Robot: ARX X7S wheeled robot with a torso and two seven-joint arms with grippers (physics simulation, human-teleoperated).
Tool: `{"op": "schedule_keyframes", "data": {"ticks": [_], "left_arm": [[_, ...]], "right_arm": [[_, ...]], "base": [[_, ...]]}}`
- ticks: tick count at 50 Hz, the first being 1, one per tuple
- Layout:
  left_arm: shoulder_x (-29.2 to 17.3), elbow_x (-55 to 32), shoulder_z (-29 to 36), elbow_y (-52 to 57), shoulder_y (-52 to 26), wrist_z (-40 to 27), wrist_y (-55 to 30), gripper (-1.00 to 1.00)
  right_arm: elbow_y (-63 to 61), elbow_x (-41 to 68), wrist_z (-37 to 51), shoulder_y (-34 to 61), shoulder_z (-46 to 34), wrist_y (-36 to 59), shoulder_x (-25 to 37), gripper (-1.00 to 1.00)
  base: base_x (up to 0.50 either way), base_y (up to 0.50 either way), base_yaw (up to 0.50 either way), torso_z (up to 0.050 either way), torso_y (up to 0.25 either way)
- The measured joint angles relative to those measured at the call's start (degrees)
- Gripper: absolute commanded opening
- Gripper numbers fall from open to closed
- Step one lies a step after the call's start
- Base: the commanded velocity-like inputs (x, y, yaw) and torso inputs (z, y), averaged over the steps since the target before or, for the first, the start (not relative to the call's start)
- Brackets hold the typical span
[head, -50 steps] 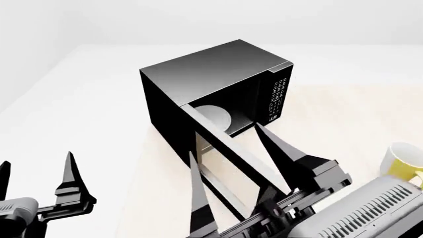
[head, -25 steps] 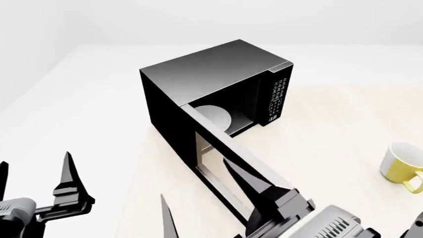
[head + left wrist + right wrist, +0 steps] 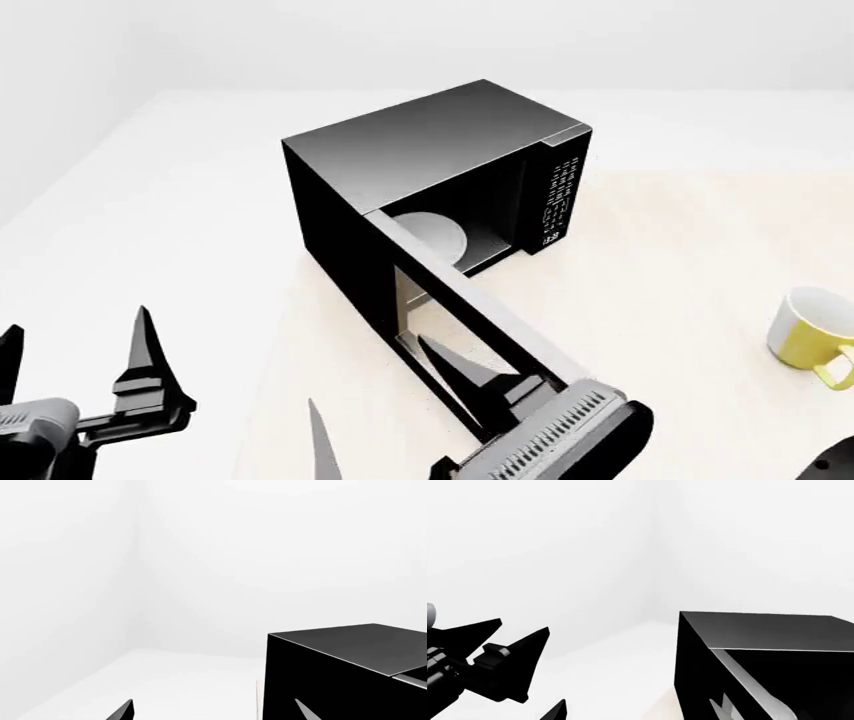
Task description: Close the microwave.
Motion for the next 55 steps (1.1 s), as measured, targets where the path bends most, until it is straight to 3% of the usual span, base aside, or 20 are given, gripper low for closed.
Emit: {"op": "schedule_keyframes", "data": {"ticks": [17, 55], "left_arm": [[-0.2, 0.1, 0.5, 0.0, -0.3, -0.2, -0.1, 1.00], [-0.6, 0.0, 1.0, 0.2, -0.2, -0.7, 0.0, 1.00]], "right_arm": [[5.4, 1.9, -6.4, -2.8, 0.3, -4.9, 1.7, 1.00], [11.8, 2.1, -11.3, -7.6, -0.3, -8.2, 4.0, 1.00]], "base": [[0.00, 0.00, 0.00, 0.000, 0.000], [0.00, 0.00, 0.00, 0.000, 0.000]]}}
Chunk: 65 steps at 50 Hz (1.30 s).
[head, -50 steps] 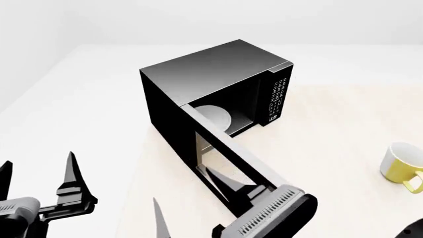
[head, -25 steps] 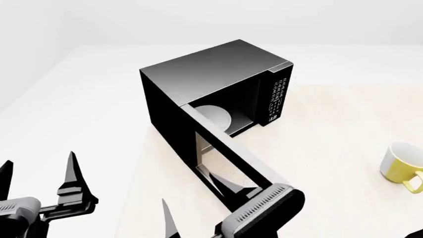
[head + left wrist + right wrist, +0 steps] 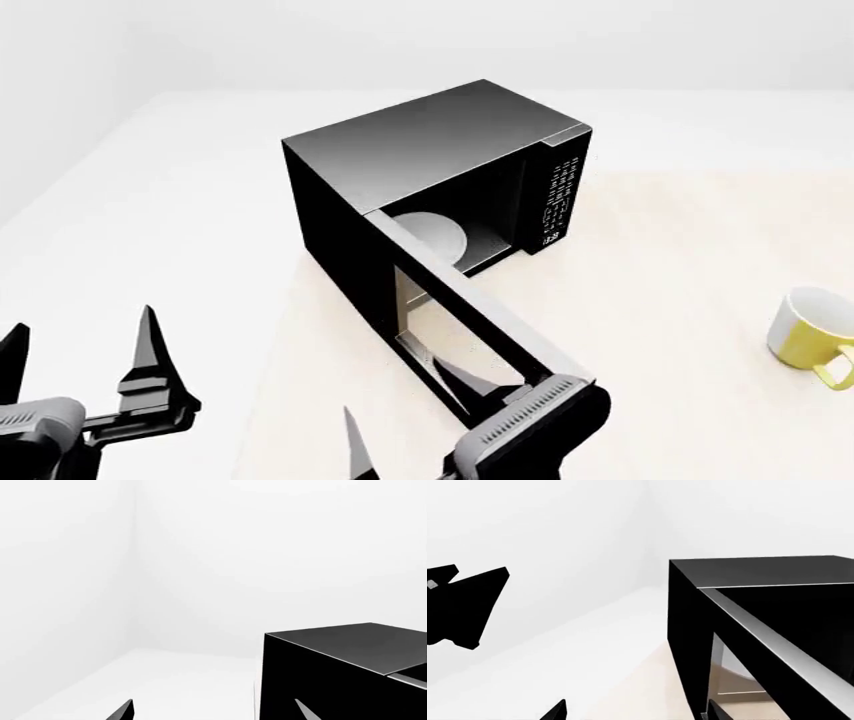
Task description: Close the microwave.
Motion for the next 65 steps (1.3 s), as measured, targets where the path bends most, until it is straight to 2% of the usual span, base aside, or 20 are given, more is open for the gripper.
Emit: {"op": "schedule_keyframes", "data": {"ticks": [35, 65], "left_arm": [[-0.1, 0.3, 0.5, -0.1, 0.3, -0.1, 0.8, 1.00], [-0.5, -0.1, 0.5, 0.2, 0.5, -0.3, 1.0, 1.00]], "right_arm": [[5.1, 2.8, -3.1, -1.0, 2.9, -4.0, 2.5, 1.00], [12.0, 6.9, -6.5, -2.0, 4.0, -4.3, 1.3, 1.00]], "base": [[0.00, 0.00, 0.00, 0.000, 0.000], [0.00, 0.00, 0.00, -0.001, 0.000]]}}
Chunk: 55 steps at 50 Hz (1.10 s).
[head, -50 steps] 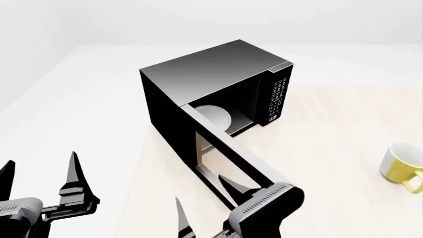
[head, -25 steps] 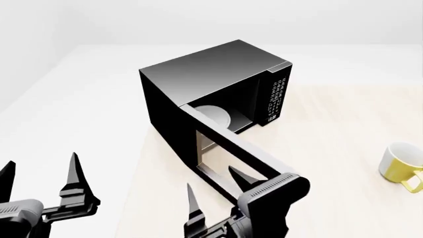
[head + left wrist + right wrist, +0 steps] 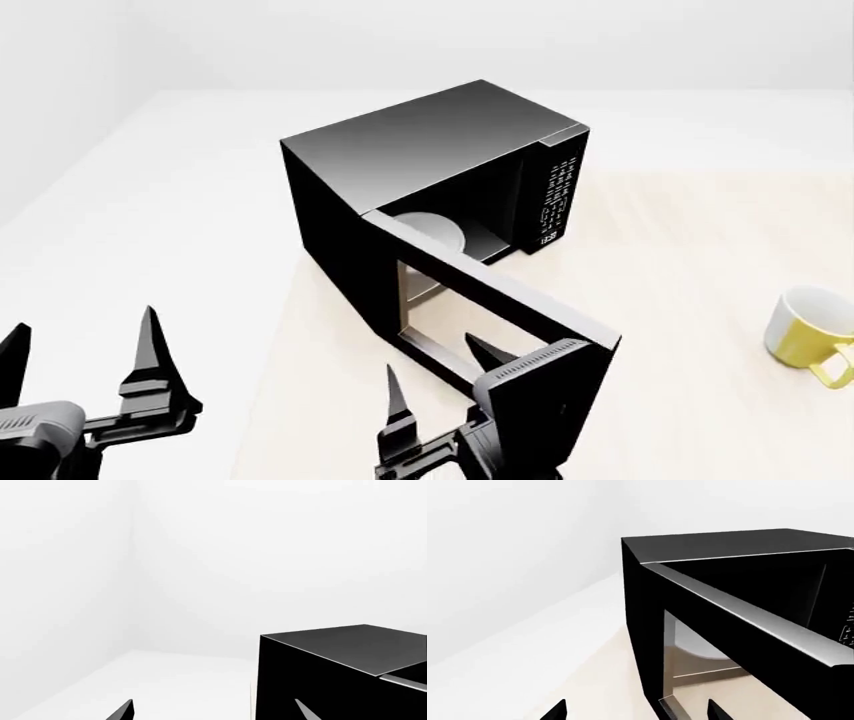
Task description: Close the microwave.
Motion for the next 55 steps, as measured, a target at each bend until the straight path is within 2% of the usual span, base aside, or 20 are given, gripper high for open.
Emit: {"op": "schedule_keyframes", "data": {"ticks": [55], "left_arm": [[-0.5, -0.4, 0.0, 0.4, 0.6, -0.7, 0.4, 1.00]], "right_arm": [[12.0, 7.4, -4.3, 1.2, 4.7, 0.3, -1.2, 1.00]], "base": [[0.00, 0.00, 0.00, 0.000, 0.000]]}}
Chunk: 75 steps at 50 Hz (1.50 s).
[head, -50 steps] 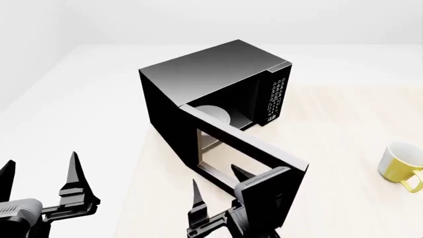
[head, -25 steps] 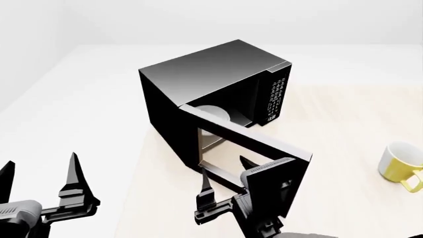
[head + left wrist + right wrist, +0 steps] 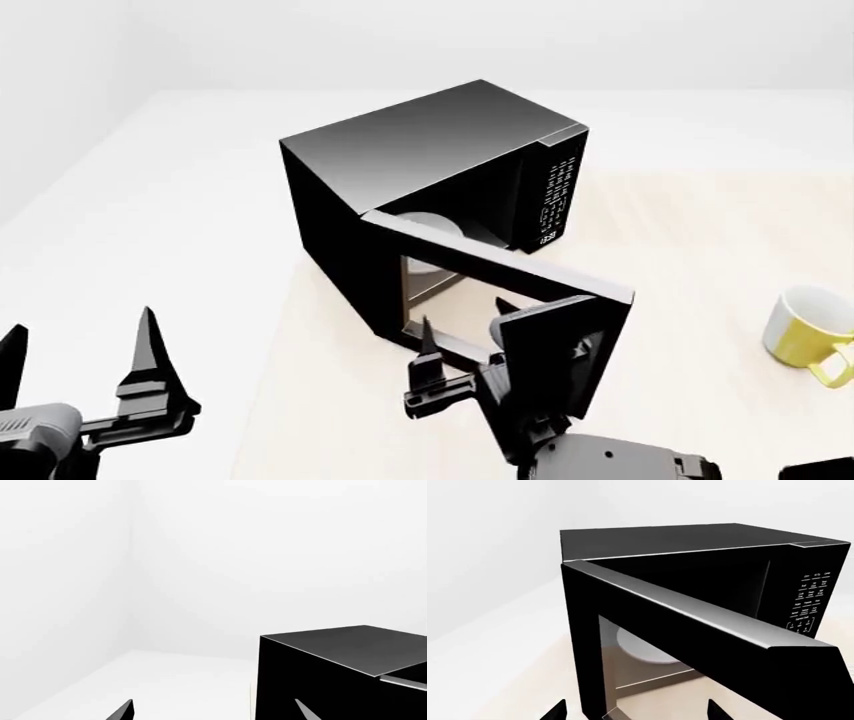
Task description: Close the microwave.
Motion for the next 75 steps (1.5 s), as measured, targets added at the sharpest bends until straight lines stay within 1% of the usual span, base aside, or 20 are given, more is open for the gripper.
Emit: {"op": "schedule_keyframes", "data": {"ticks": [16, 30, 51, 75], "left_arm": [[-0.1, -0.1, 0.3, -0.4, -0.4, 0.0, 0.1, 1.00], [-0.1, 0.0, 0.3, -0.4, -0.1, -0.1, 0.4, 1.00], [-0.2, -0.2, -0.1, -0.1, 0.7, -0.2, 1.0, 1.00], [-0.6, -0.6, 0.0, 0.0, 0.5, -0.5, 0.8, 1.00]], "right_arm": [[6.1, 4.0, -3.7, 0.7, 2.2, -0.1, -0.9, 1.00], [12.7, 6.8, -6.6, 1.1, 3.4, 1.0, -2.9, 1.00], [23.1, 10.3, -10.9, 0.5, 4.6, 2.6, -7.2, 1.00], [36.9, 13.3, -18.2, 2.0, 6.0, 5.5, -13.3, 1.00]], "base": [[0.00, 0.00, 0.00, 0.000, 0.000], [0.00, 0.00, 0.00, -0.001, 0.000], [0.00, 0.00, 0.00, 0.000, 0.000], [0.00, 0.00, 0.00, 0.000, 0.000]]}}
